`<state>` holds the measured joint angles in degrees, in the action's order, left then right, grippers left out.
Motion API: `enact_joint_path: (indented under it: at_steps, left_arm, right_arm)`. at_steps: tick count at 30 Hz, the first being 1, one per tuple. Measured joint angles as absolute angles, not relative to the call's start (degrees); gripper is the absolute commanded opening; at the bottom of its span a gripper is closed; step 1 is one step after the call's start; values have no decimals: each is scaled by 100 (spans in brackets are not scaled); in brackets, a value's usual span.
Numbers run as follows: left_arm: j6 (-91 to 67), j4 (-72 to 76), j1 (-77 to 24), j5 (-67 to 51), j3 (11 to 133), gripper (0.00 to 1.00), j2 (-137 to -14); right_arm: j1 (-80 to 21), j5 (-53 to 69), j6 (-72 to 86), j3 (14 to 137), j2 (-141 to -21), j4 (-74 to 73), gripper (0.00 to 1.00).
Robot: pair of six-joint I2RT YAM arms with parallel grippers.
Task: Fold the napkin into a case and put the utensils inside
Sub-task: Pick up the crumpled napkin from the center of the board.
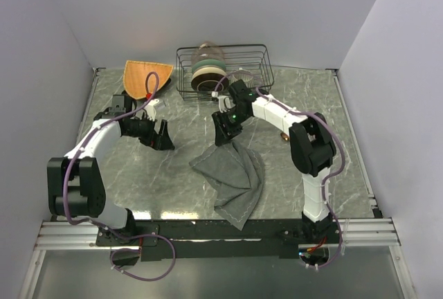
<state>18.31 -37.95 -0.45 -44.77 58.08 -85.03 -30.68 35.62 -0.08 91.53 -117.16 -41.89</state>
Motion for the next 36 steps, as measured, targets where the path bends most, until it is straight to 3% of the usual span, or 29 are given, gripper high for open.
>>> enact_joint_path:
  at_steps: [1,4,5,6,19,25,32,36]
  left_arm:
    - [1831,-3795,-43,-4475,5798,96,-8488]
    - [1828,-3802,-43,-4471,5739,96,-8377]
    - [1828,-3798,-43,-4471,5736,96,-8348]
    - [1831,-3791,-43,-4473,5736,96,-8318]
    - [1767,-3760,703,-4613,5581,99,-7787]
    - [1511,-3621,1525,-4748,5507,99,-7269]
    - [1424,-3671,2178,-4759,5450,99,-6598]
    - [1361,-3667,2309,-4790,5450,99,-6344]
  right_arm:
    - [-3074,3570,-47,9148,-11651,-4198,44]
    - [-3094,3594,-158,9146,-11450,-4204,19]
    - [-3107,3612,-169,9137,-11386,-4204,4]
    - [-3124,3629,-217,9133,-11327,-4209,0]
    - [-3688,3695,-1037,9546,-10455,-4941,0]
    - [-4637,3457,-1144,11126,-10125,-4921,0]
    - [-5756,3111,-779,14007,-10477,-5127,0]
    - [-5596,2394,-607,12877,-9212,-4901,0]
